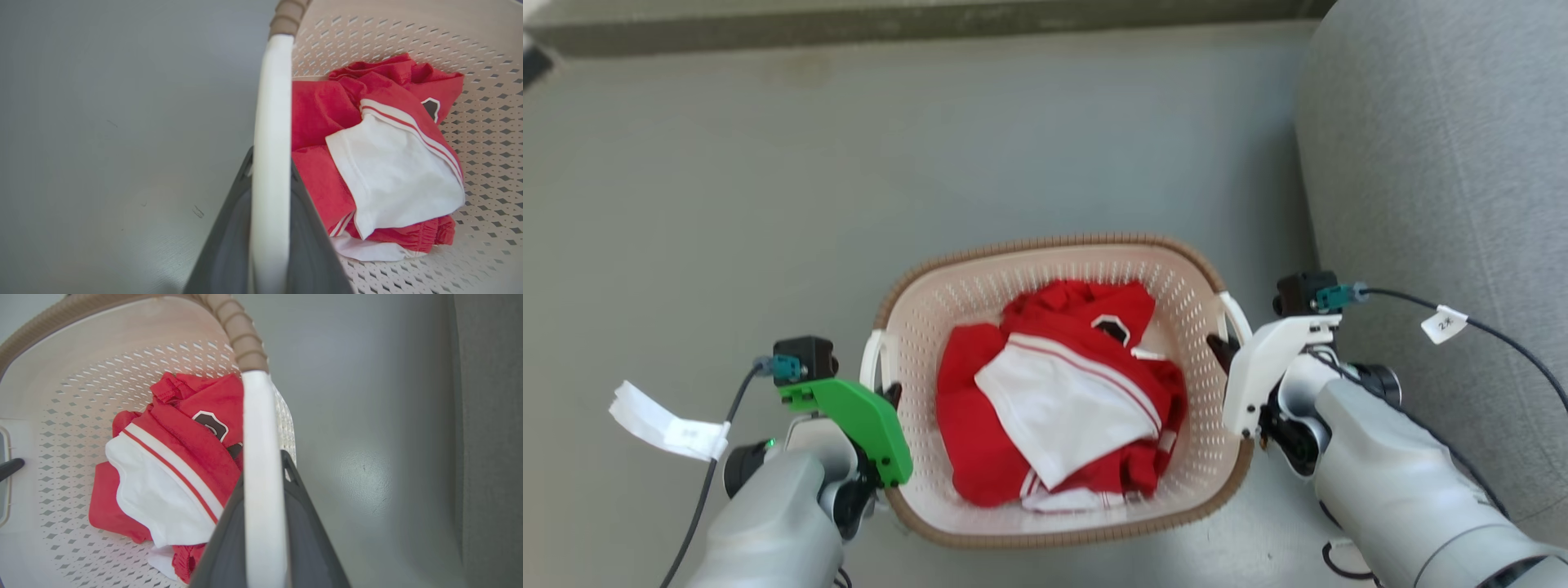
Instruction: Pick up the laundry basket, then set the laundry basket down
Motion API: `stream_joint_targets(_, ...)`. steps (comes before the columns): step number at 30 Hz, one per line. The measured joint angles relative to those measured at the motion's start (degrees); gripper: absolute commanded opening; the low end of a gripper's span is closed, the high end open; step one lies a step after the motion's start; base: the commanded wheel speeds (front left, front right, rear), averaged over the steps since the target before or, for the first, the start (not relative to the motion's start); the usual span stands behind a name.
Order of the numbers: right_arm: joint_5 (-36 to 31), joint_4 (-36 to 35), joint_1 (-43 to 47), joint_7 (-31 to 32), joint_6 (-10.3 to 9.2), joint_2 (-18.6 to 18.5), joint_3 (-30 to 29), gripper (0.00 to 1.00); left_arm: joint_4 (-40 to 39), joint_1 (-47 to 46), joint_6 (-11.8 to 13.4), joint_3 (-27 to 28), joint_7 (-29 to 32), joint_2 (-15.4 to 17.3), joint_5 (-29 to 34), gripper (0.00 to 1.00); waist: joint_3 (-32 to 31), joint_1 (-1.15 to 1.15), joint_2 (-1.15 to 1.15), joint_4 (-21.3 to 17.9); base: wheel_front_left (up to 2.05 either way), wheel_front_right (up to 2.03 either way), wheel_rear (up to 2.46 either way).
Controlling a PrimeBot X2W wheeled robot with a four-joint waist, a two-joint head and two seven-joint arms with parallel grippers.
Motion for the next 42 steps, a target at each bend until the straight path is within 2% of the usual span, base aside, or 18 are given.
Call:
stream_joint_targets(14, 3.9, 1.2, 7.1, 6.1, -0.01, 0.4, 3.4, 0.00, 0.9, 7.7, 0.0, -2.0, 4.7, -0.1, -3.4, 0.00, -11.5, 0.00, 0.00, -1.4, 0.00, 0.00, 0.00)
stream_joint_targets(20, 5.1, 1.3, 7.4, 7.4, -0.01, 0.4, 3.9, 0.00, 1.6, 8.0, 0.0, -2.1, 5.6, -0.1, -3.7, 0.00, -15.0, 0.00, 0.00, -1.9, 0.00, 0.00, 0.00)
stream_joint_targets(42, 7.5, 1.7, 7.3, 9.9, -0.08, 0.5, 5.2, 0.00, 2.3, 7.9, 0.0, -2.8, 8.9, -0.1, -5.3, 0.00, -15.5, 0.00, 0.00, -2.2, 0.00, 0.00, 0.00)
